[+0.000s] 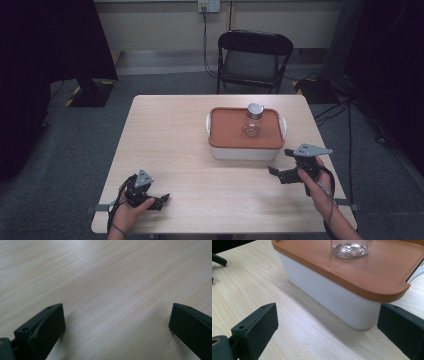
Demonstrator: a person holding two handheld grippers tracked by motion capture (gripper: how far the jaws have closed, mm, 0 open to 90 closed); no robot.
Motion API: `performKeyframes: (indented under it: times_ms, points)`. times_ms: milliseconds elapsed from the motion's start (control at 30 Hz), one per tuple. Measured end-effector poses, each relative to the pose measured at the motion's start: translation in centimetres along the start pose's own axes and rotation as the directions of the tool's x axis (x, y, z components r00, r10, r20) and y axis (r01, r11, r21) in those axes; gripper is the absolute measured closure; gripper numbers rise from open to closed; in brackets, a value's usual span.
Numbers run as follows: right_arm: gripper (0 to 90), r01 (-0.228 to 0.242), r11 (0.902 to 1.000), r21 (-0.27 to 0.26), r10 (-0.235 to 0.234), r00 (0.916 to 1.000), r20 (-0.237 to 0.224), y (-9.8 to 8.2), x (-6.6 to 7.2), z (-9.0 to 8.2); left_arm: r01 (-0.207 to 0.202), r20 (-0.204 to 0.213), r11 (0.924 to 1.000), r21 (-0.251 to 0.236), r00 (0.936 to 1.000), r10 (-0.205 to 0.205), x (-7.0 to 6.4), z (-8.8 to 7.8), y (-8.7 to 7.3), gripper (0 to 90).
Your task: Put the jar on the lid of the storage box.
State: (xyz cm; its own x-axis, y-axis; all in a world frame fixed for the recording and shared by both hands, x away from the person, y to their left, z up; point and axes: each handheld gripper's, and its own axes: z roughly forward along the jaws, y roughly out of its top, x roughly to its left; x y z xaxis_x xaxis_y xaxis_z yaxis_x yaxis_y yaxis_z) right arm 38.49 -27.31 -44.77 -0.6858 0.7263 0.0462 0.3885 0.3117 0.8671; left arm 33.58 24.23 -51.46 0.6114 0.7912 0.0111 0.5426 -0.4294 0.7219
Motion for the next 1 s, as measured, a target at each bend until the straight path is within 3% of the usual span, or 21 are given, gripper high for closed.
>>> performKeyframes:
  times_ms: [1000]
  points:
    - [2.2,-0.017,0.9998,0.011,0.017,0.9998,0.007,-1.5,-0.6,-0.7,0.000,0.000,1.0000,0.000,1.0000,0.000,0.0,0.0,0.0,0.2]
